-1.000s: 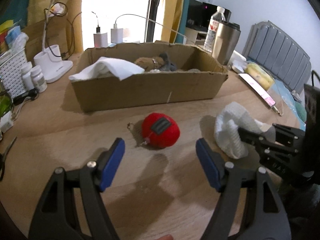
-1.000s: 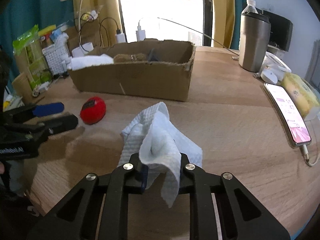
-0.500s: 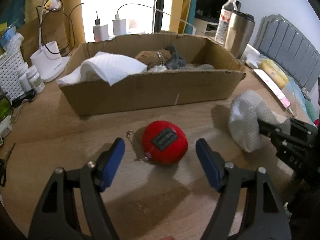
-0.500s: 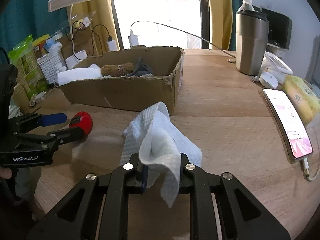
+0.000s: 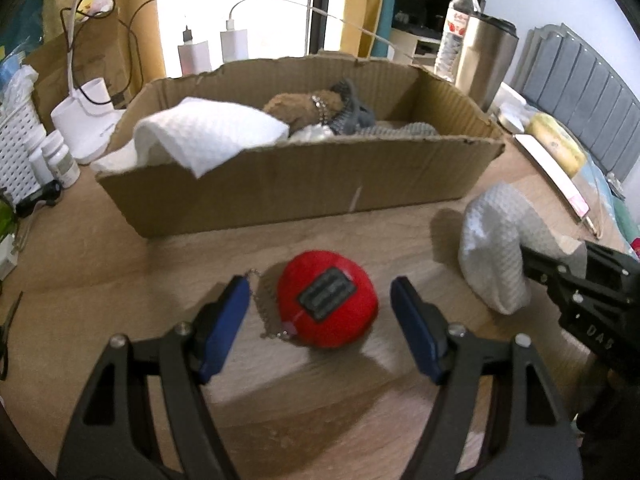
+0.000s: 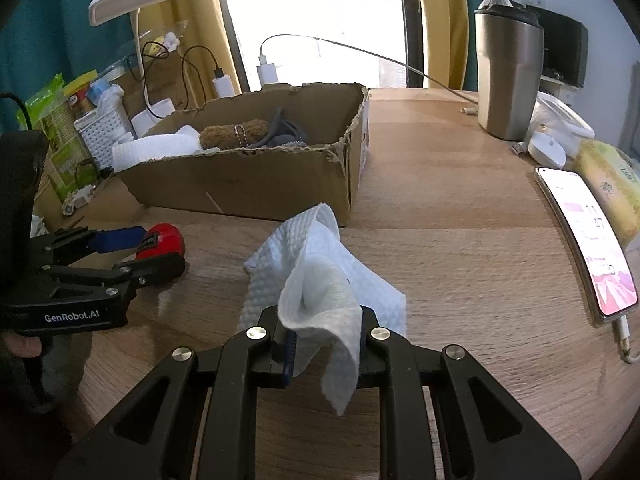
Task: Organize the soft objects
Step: 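Grasp the red ball keychain with the left tool while the right tool holds the towel, then carry the red ball and paper towel over the box with both tools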
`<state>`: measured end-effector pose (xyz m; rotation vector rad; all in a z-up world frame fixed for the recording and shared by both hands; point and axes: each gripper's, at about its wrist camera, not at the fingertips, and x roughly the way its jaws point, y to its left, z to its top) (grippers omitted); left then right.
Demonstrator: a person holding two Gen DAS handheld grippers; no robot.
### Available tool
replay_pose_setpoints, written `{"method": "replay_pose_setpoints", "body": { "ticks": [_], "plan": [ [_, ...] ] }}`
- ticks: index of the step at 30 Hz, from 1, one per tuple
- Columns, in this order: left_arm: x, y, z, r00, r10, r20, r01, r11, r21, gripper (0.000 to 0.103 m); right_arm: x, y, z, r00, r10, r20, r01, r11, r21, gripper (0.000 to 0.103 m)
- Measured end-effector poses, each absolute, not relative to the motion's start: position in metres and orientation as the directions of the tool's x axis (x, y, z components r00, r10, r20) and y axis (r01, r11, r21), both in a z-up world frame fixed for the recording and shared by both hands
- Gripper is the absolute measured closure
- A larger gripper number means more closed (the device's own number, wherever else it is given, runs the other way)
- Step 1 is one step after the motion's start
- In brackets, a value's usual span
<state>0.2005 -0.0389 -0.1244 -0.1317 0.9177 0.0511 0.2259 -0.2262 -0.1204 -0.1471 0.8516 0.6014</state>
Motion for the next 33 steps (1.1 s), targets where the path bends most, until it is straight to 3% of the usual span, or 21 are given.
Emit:
{"method": "replay_pose_setpoints", "body": {
  "ticks": [5,10,33],
  "plan": [
    [0.202,-0.039,-0.125,0.604,-0.026,-0.797,-0.087,0.991,-0.098,0.047,0.227,-0.225,-0.121,0.503,0.431,-0.749,-0.551,0.828,0.106,0.084],
    [0.201,-0.04,-0.126,0.602,-0.048,-0.797,-0.07,0.991,-0.112,0.054,0.226,-0.222,-0.122,0.507,0.423,-0.751,-0.553,0.828,0.093,0.084],
    [0.172,-0.031,-0.069,0.721,-0.137,-0.679,0.011,0.982,-0.187,0.056,0.209,-0.212,-0.086,0.587,0.404,-0.702,-0.553,0.833,0.016,0.084]
  ]
}}
